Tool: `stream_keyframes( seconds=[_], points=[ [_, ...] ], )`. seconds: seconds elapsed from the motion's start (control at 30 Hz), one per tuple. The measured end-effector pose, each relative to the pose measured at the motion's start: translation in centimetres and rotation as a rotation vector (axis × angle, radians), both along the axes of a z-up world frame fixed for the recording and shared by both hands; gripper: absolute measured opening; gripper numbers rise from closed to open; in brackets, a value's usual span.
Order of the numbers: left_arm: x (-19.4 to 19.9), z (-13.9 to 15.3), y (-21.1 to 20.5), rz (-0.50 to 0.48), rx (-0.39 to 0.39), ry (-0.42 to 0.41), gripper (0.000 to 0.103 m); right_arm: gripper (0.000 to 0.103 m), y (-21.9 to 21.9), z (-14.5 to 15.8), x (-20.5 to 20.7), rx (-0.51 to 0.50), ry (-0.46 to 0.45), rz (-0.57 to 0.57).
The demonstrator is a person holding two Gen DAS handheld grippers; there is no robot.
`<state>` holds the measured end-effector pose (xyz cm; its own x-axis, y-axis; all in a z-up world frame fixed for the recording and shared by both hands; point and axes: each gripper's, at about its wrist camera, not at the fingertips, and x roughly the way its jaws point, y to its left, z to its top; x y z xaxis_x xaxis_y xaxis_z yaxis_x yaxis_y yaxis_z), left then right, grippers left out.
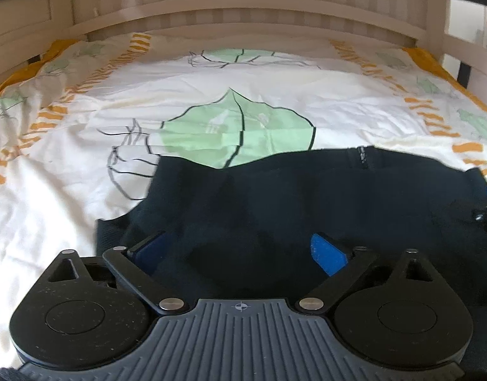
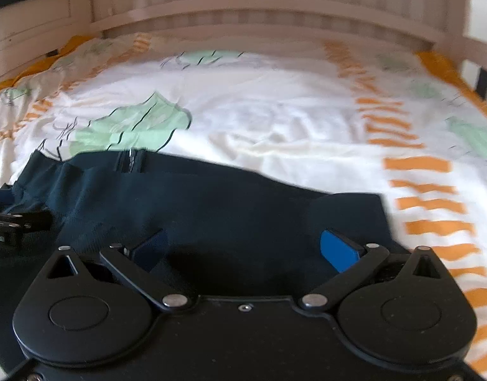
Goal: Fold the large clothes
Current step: 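Release the hem with both grippers and smooth the fold, then grasp the folded hoodie edge with both grippers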
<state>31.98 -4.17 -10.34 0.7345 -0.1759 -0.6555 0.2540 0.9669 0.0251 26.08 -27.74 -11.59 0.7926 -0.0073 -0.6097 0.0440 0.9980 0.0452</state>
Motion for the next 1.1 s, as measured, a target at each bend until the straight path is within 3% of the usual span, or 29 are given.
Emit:
stream_keyframes(
  seconds=[0.1,0.23,0.4,0.53,0.63,0.73,0.87,1.1],
  points=[
    [-1.3,1.4,1.9,0.016,-0.042,-0.002,0.096,0.102,-0.8,1.6,-2.4,0.004,-0.059,-0.029],
    [-2.9,2.7,4.5,0.025,-0.051,-0.002,0.096,0.102,-3.1,3.1,-5.8,0.086,-0.087,-0.051],
    [-4.2,3.0,8.3,0.069,-0.101,0.051,0.096,0.102,-6.2,2.7,-9.4,0.174,-0.037,-0.089],
    [-4.3,1.9,11.3,0.085,-0.227,0.128,0.096,0.102,-8.4,1.1,-11.2,0.238,0.019,-0.145],
    [-4.0,0.3,12.9,0.082,-0.346,0.208,0.096,0.102,-9.6,0.0,-12.1,0.298,0.054,-0.181],
    [-3.5,-1.5,13.3,0.093,-0.385,0.266,0.096,0.102,-10.0,-1.3,-12.2,0.372,0.089,-0.168],
    [-3.1,-2.7,12.5,0.072,-0.388,0.240,0.103,0.103,-9.7,-2.5,-11.6,0.432,0.099,-0.127],
    [-0.8,-3.2,11.9,0.049,-0.437,0.241,0.103,0.103,-9.0,-3.1,-10.3,0.484,0.079,-0.035]
  ],
)
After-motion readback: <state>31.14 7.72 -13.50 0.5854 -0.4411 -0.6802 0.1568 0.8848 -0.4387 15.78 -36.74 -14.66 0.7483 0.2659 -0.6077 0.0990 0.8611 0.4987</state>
